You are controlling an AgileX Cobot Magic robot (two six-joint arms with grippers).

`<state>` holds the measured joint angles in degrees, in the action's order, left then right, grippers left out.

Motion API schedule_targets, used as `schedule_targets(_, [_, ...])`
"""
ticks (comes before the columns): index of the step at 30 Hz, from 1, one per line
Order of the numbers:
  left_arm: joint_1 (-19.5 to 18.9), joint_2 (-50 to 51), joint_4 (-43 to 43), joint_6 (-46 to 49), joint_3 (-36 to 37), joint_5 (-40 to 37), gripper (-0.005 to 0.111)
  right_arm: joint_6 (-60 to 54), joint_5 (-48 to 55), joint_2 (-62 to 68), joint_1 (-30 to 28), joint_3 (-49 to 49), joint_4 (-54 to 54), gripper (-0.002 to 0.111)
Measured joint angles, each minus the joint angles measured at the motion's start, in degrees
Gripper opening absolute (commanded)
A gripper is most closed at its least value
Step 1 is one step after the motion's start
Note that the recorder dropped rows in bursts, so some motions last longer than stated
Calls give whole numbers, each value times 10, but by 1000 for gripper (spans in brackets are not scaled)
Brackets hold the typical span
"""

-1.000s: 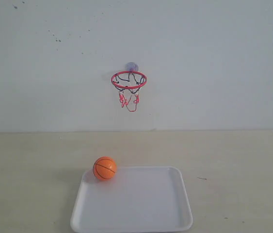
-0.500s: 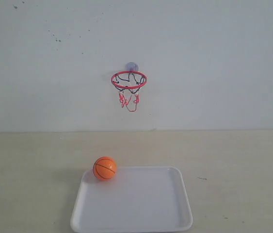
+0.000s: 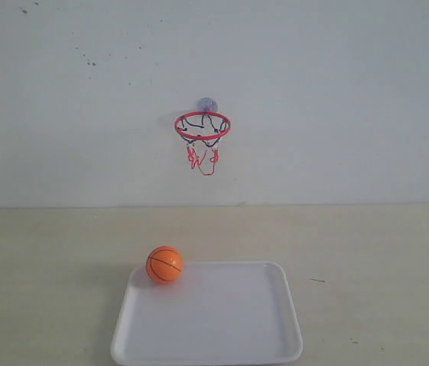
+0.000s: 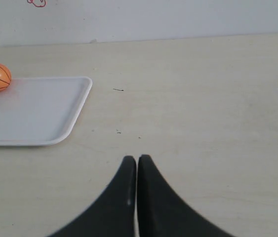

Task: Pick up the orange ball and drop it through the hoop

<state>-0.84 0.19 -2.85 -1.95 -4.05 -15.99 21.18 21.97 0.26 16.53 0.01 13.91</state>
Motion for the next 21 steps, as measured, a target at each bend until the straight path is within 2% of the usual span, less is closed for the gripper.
schedule_targets(5, [0, -2, -34, -5, -136, 41, 4, 0, 0, 0, 0, 0, 0, 0])
schedule_targets(9, [0, -1, -35, -6, -141, 126, 4, 0, 0, 0, 0, 0, 0, 0])
schedule_targets(12, [0, 19, -52, -37, -149, 238, 4, 0, 0, 0, 0, 0, 0, 0])
schedule_targets(16, [0, 155, -37, -131, -188, 259, 4, 0, 0, 0, 0, 0, 0, 0])
schedule_targets(21, [30, 394, 49, -182, -298, 185, 4, 0, 0, 0, 0, 0, 0, 0])
